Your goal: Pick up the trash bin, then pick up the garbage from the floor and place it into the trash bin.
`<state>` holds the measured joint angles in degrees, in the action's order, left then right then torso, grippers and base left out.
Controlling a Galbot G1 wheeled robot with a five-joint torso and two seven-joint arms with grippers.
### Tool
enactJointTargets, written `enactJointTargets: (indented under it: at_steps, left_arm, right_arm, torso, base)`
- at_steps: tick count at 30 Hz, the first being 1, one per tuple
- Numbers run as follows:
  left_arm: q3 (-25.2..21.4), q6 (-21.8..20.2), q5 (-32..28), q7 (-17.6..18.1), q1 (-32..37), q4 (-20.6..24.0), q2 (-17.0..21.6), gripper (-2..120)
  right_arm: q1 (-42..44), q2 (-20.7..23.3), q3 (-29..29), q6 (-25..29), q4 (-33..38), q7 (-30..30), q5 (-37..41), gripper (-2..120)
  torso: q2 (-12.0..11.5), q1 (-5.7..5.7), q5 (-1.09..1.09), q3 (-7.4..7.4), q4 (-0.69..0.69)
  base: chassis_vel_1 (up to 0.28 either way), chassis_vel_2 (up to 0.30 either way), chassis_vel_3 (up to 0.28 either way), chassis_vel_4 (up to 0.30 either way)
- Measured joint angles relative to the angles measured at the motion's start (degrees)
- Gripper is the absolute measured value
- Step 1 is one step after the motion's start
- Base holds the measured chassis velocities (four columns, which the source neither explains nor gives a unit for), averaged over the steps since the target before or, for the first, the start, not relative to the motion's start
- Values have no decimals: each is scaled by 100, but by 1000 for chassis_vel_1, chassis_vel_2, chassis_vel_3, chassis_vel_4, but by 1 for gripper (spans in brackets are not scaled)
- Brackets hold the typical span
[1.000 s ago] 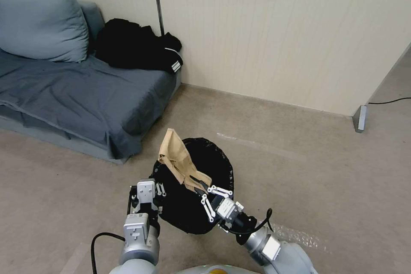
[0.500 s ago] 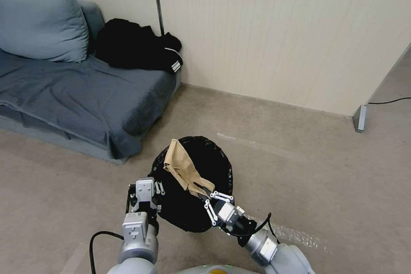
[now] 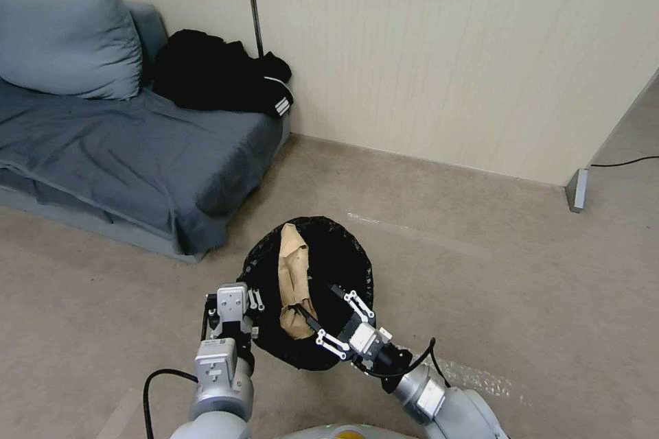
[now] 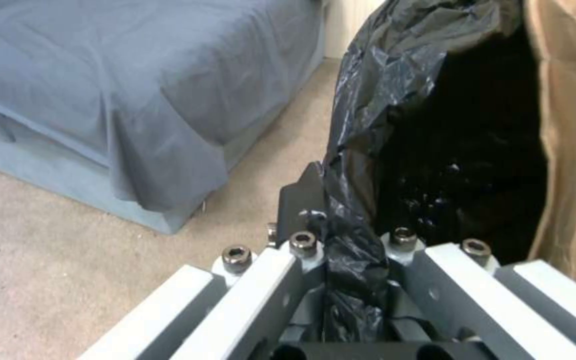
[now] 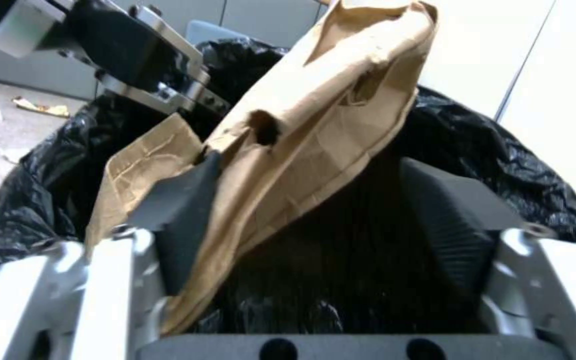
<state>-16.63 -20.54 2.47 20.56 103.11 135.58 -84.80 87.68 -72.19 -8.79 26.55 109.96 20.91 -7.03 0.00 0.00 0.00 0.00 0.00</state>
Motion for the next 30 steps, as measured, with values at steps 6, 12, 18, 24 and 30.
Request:
enactJointTargets:
  at_steps: [6, 12, 18, 24, 30]
  left_arm:
    - [-5, 2, 0, -3, 5, 0, 0, 1]
    - [-37, 19, -18, -9, 2, -15, 9, 1]
    - [-39, 20, -3, -12, -31, 28, 8, 1]
    - [-28, 38, 46, -20, -41, 69, 3, 1]
    - [-21, 64, 66, -32, -50, 74, -6, 1]
  right_arm:
    - [51, -8, 3, 24, 103, 8, -86, 91]
    - [184, 1, -29, 84, 310, 23, -196, 100]
    - [304, 221, -73, -422, 589, -286, -41, 100]
    - [492, 604, -78, -1169, 1064, -601, 449, 100]
    - [607, 772, -132, -1435, 1355, -749, 660, 100]
  torso:
    - [0, 0, 0, 0, 0]
    - [0, 0, 0, 0, 0]
    - [0, 0, 1, 0, 0]
    - [0, 0, 0, 0, 0]
    - [0, 0, 1, 0, 1]
  base:
    - [0, 0, 0, 0]
    - [0, 0, 0, 0]
    - [0, 0, 0, 0]
    - [0, 0, 0, 0]
    - [0, 0, 0, 0]
